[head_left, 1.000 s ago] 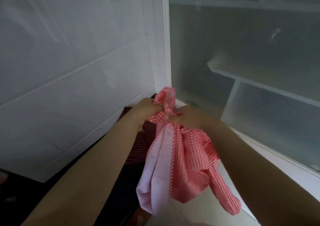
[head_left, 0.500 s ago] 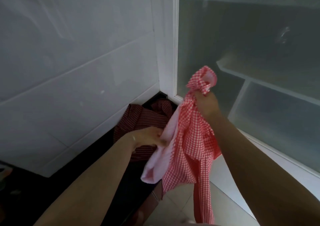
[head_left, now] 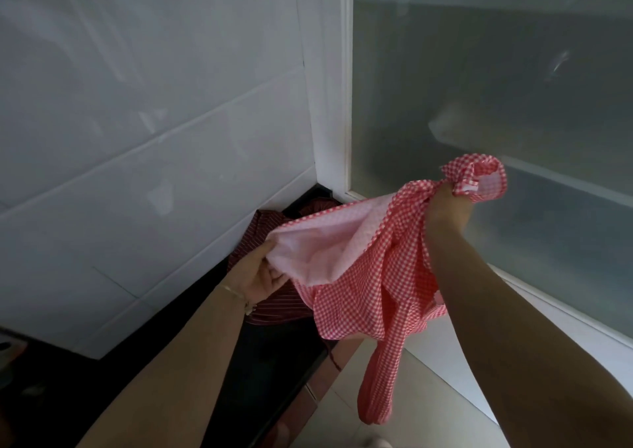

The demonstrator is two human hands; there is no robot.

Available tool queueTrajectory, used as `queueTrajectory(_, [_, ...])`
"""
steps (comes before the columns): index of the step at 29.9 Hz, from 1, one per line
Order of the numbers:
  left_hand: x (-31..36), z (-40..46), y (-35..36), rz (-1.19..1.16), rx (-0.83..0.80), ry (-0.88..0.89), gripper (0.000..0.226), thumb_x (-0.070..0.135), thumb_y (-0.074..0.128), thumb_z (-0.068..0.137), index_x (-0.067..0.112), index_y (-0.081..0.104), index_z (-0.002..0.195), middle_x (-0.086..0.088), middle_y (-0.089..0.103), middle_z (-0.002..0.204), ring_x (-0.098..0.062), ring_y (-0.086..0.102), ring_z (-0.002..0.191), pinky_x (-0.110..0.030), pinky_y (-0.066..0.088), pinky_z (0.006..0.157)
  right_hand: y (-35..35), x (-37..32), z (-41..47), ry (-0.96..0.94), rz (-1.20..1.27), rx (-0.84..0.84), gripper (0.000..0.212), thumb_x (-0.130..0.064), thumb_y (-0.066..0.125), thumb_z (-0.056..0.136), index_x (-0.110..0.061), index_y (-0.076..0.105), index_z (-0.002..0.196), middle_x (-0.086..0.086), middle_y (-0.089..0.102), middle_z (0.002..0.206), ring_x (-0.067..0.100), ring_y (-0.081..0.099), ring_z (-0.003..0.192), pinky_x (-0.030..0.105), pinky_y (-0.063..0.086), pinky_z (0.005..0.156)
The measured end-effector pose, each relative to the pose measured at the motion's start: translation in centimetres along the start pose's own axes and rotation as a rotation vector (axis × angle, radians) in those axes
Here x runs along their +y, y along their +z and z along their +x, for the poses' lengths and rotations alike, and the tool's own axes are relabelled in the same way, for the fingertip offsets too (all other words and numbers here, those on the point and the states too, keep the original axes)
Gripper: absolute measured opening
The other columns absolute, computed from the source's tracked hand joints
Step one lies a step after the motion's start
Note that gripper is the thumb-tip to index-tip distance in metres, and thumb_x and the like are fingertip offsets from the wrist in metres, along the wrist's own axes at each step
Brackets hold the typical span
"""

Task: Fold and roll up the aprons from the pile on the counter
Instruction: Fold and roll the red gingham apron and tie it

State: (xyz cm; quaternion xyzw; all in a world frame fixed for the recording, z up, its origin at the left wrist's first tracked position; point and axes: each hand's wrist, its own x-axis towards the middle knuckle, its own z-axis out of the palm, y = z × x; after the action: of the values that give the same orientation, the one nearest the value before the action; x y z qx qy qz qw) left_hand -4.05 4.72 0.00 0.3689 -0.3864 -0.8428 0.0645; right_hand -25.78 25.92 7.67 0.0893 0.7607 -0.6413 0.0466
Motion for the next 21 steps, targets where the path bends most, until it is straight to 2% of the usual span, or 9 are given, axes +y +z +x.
queueTrajectory(2, [0.8, -0.4, 0.8, -0.059, -0.098, 0.052, 0.033, 0.042, 0.058, 0.088, 0.016, 0.078, 0.084, -0.001, 0.074, 0.089, -0.01, 0.071, 0.078, -0.029, 0.056, 0.077, 0.3, 0.5, -0.3, 0.027, 0.02, -0.015, 0.036, -0.022, 0.034, 0.101, -0.005, 0.052, 0.127, 0.013, 0.059, 0.123, 0.03, 0.055, 0.112, 0.037, 0.041, 0.097])
queueTrajectory(4, [1.8, -0.6, 1.6, -0.102, -0.186, 0.103, 0.018, 0.028, 0.075, 0.074, 0.015, 0.078, 0.085, -0.001, 0.074, 0.09, -0.01, 0.071, 0.082, -0.027, 0.057, 0.077, 0.4, 1.1, -0.4, 0.044, 0.032, -0.028, 0.032, -0.024, 0.037, 0.1, -0.01, 0.054, 0.123, 0.01, 0.06, 0.117, 0.027, 0.056, 0.108, 0.039, 0.044, 0.097])
queueTrajectory(6, [2.3, -0.4, 2.4, -0.086, -0.19, 0.143, 0.013, 0.012, 0.068, 0.077, 0.011, 0.072, 0.089, -0.002, 0.074, 0.087, -0.01, 0.07, 0.079, -0.024, 0.058, 0.073, 0.4, 1.1, -0.5, 0.039, 0.04, -0.035, 0.027, -0.024, 0.038, 0.099, -0.013, 0.054, 0.118, 0.005, 0.058, 0.106, 0.025, 0.057, 0.105, 0.036, 0.045, 0.091])
queueTrajectory(7, [2.4, -0.2, 2.8, -0.061, -0.16, 0.162, 0.01, 0.007, 0.061, 0.083, 0.011, 0.069, 0.087, -0.002, 0.073, 0.083, -0.009, 0.07, 0.076, -0.023, 0.058, 0.073, 0.5, 1.1, -0.7, 0.029, 0.038, -0.041, 0.027, -0.024, 0.038, 0.1, -0.012, 0.053, 0.119, 0.002, 0.056, 0.103, 0.024, 0.057, 0.104, 0.032, 0.043, 0.087])
queueTrajectory(10, [2.2, 0.7, 3.5, 0.126, 0.003, 0.22, 0.03, -0.003, 0.054, 0.09, 0.016, 0.067, 0.07, 0.002, 0.069, 0.07, -0.006, 0.062, 0.068, -0.018, 0.053, 0.066, 0.8, 0.6, -1.2, -0.032, 0.015, -0.068, 0.033, -0.025, 0.038, 0.101, -0.009, 0.052, 0.125, 0.005, 0.056, 0.108, 0.021, 0.053, 0.098, 0.026, 0.036, 0.082])
queueTrajectory(12, [1.8, 1.4, 3.6, 0.235, 0.083, 0.289, 0.022, -0.008, 0.059, 0.086, 0.013, 0.062, 0.082, -0.002, 0.065, 0.078, -0.01, 0.062, 0.073, -0.02, 0.052, 0.069, 1.1, 0.3, -1.3, -0.05, 0.012, -0.089, 0.032, -0.027, 0.037, 0.101, -0.01, 0.054, 0.121, 0.004, 0.056, 0.106, 0.021, 0.053, 0.095, 0.027, 0.036, 0.08])
queueTrajectory(15, [1.4, 2.4, 2.9, 0.358, 0.212, 0.385, 0.024, -0.007, 0.068, 0.08, 0.012, 0.061, 0.093, -0.007, 0.06, 0.092, -0.018, 0.06, 0.089, -0.03, 0.052, 0.087, 1.1, -0.5, -1.2, -0.086, 0.021, -0.077, 0.031, -0.025, 0.038, 0.1, -0.009, 0.055, 0.12, 0.003, 0.055, 0.105, 0.019, 0.051, 0.093, 0.026, 0.036, 0.08])
queueTrajectory(19, [2.0, 2.6, 1.9, 0.212, 0.256, 0.321, 0.031, -0.007, 0.063, 0.085, 0.003, 0.054, 0.113, -0.01, 0.063, 0.093, -0.015, 0.062, 0.076, -0.023, 0.058, 0.062, 0.0, -1.2, -0.8, -0.188, -0.047, -0.041, 0.031, -0.023, 0.038, 0.101, -0.009, 0.052, 0.125, 0.002, 0.051, 0.105, 0.014, 0.046, 0.094, 0.021, 0.032, 0.079])
queueTrajectory(21, [2.3, 2.9, 0.8, 0.211, 0.374, 0.241, 0.021, -0.007, 0.056, 0.089, 0.005, 0.055, 0.107, -0.009, 0.06, 0.081, -0.012, 0.059, 0.063, -0.019, 0.054, 0.049, -0.6, -1.2, -0.4, -0.236, -0.126, -0.014, 0.035, -0.028, 0.04, 0.1, -0.008, 0.05, 0.128, 0.009, 0.057, 0.115, 0.021, 0.052, 0.102, 0.027, 0.037, 0.086])
